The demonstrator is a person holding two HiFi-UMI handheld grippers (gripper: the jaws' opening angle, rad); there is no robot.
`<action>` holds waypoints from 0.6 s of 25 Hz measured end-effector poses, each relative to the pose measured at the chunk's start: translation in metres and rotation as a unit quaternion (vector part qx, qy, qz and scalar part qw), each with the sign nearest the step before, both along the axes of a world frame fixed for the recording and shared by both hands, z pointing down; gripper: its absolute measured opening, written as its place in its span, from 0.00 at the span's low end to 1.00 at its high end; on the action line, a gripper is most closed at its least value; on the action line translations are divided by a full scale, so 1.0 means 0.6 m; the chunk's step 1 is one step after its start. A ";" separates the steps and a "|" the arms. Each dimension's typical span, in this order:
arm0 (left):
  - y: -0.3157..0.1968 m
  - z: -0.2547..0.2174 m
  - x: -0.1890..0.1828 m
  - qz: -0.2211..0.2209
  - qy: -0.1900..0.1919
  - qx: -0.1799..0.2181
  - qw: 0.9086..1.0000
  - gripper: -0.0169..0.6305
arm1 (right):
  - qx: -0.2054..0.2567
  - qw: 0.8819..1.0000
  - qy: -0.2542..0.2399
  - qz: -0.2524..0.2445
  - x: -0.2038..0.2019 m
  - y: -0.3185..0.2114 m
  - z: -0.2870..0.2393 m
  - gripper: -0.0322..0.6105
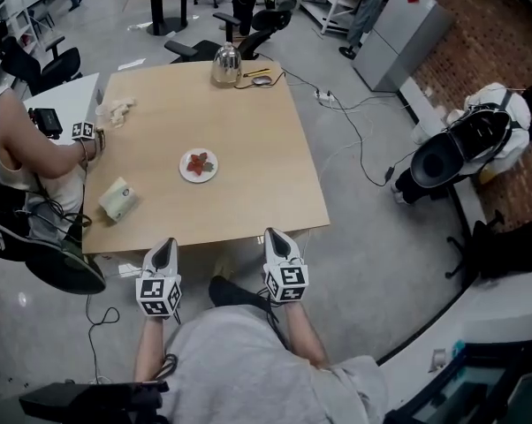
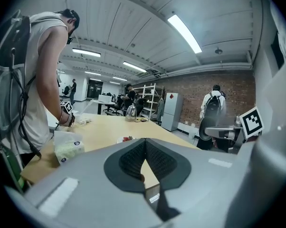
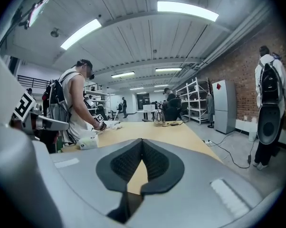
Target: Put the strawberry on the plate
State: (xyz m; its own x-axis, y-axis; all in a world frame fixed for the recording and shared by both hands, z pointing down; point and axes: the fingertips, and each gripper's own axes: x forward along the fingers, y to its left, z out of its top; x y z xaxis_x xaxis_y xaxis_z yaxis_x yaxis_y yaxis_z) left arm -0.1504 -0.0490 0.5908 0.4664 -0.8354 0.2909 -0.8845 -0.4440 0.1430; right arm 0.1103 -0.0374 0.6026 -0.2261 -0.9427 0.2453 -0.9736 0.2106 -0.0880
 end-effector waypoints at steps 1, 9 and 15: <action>0.003 0.000 0.000 0.001 0.000 0.000 1.000 0.05 | 0.000 1.000 0.000 0.001 0.000 0.005 0.001 0.06; 0.016 -0.007 0.001 0.004 -0.003 0.007 1.000 0.05 | -0.003 1.000 -0.002 0.000 -0.003 0.031 0.007 0.06; 0.020 -0.009 0.002 0.003 -0.004 0.007 1.000 0.05 | -0.008 1.000 0.001 -0.005 -0.006 0.033 0.010 0.06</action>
